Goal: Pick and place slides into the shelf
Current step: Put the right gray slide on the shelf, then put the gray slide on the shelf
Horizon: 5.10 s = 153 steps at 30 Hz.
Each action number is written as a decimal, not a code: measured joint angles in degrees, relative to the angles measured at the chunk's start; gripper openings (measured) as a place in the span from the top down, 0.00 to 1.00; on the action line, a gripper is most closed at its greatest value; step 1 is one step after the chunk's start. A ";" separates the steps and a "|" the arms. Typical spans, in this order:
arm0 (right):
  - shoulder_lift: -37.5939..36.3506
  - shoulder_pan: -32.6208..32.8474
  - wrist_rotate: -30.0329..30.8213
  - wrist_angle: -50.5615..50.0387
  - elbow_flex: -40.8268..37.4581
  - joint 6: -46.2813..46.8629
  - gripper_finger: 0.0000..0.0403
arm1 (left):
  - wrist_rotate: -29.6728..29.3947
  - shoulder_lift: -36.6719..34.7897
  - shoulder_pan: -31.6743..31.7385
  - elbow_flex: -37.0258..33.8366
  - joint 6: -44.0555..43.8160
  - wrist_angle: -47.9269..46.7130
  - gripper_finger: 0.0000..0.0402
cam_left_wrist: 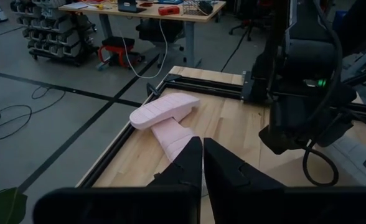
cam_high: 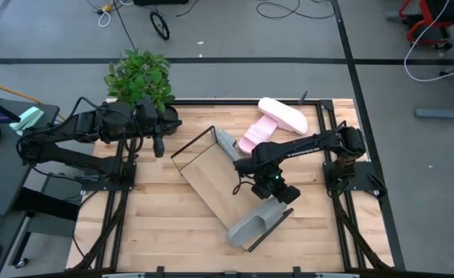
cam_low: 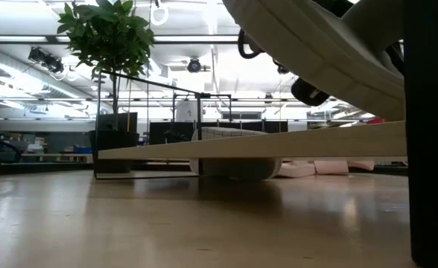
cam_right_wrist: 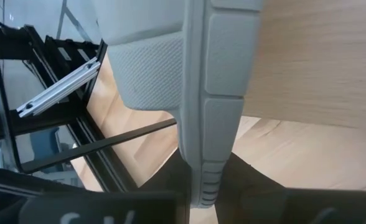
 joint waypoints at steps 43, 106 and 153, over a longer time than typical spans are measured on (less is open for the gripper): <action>0.00 1.40 15.44 6.09 0.00 6.68 0.35 | 0.01 0.00 0.01 -0.01 0.44 -0.19 0.93; -40.33 -3.32 7.27 60.42 -43.22 114.60 0.41 | 0.01 -0.02 -0.01 -0.02 -1.09 -6.50 0.93; -42.03 -11.93 24.23 67.27 -43.15 98.32 0.41 | -0.04 0.00 0.01 -0.02 -1.59 -5.27 0.93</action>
